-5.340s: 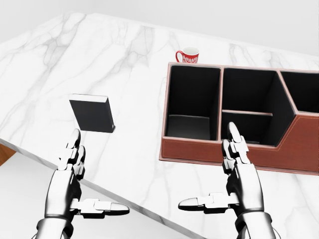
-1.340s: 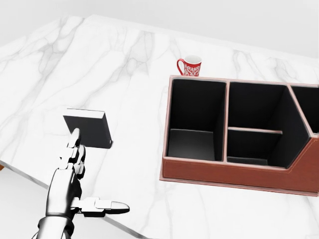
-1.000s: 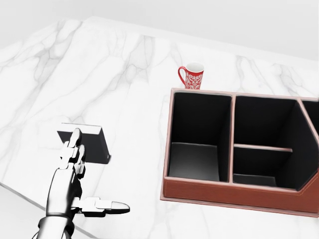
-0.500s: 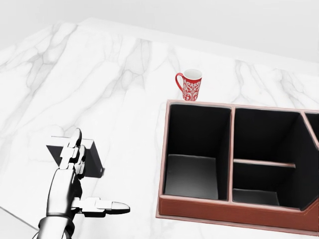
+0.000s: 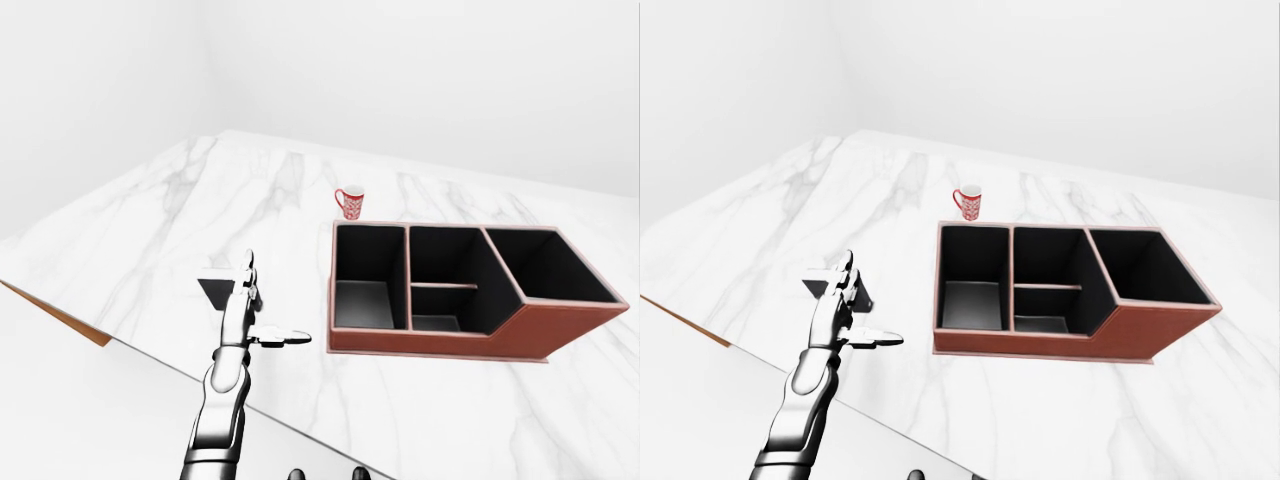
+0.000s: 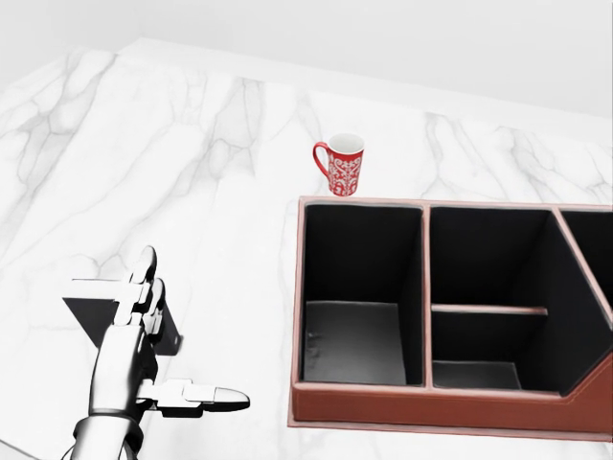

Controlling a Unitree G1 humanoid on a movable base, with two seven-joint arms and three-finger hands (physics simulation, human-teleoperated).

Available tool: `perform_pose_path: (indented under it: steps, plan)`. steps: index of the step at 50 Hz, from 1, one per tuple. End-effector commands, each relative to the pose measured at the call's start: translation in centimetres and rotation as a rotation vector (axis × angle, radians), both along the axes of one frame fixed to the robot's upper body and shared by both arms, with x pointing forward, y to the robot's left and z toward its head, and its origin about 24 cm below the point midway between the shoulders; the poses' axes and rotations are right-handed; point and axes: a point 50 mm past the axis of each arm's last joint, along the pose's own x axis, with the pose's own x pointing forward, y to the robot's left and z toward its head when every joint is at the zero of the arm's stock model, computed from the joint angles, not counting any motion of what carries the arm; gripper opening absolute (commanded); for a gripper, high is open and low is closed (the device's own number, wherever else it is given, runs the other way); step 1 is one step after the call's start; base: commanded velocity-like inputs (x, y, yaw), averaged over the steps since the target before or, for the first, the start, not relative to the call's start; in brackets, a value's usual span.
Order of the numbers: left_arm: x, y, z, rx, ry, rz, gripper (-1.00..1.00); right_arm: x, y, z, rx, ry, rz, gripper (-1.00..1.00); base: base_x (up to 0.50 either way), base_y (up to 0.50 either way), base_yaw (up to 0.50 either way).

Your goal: Pick up the book and place it in the left compartment of the caddy.

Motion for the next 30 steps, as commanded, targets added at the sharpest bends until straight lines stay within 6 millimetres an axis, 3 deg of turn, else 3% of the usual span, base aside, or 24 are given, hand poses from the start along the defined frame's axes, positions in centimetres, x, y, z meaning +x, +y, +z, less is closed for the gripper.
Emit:
perform_pose_path:
  steps: [1,10,15,19,23,25,29,30]
  plan:
    - [0.0,0.0,0.0,0.002,-0.004,0.004,1.0,-0.1,0.0,0.1,-0.002,-0.012,0.004,1.0,0.0,0.0,0.0]
    - [-0.7,0.7,1.4,0.045,-0.067,0.07,1.0,-0.1,0.1,0.1,-0.003,-0.017,0.01,1.0,0.0,0.0,0.0]
    - [-0.8,1.1,2.1,0.129,-0.11,0.132,1.0,-0.1,0.1,0.1,-0.002,-0.016,0.01,1.0,0.0,0.0,0.0]
    - [-1.2,1.9,3.8,0.27,-0.161,0.253,1.0,0.1,0.2,0.0,-0.007,-0.005,0.018,1.0,0.0,0.0,0.0]
    - [-1.3,1.9,3.8,0.273,-0.161,0.258,1.0,0.1,0.2,0.0,-0.006,-0.004,0.018,1.0,0.0,0.0,0.0]
    - [-1.3,2.6,4.6,0.412,-0.225,0.345,1.0,0.0,0.2,0.0,-0.005,-0.005,0.014,1.0,0.0,0.0,0.0]
    - [-1.5,2.7,5.1,0.424,-0.242,0.369,1.0,0.1,0.1,-0.1,-0.002,-0.002,0.016,1.0,0.0,0.0,0.0]
    - [-1.7,3.3,6.2,0.567,-0.326,0.486,1.0,0.2,0.1,-0.2,0.0,0.0,0.018,1.0,0.0,0.0,0.0]
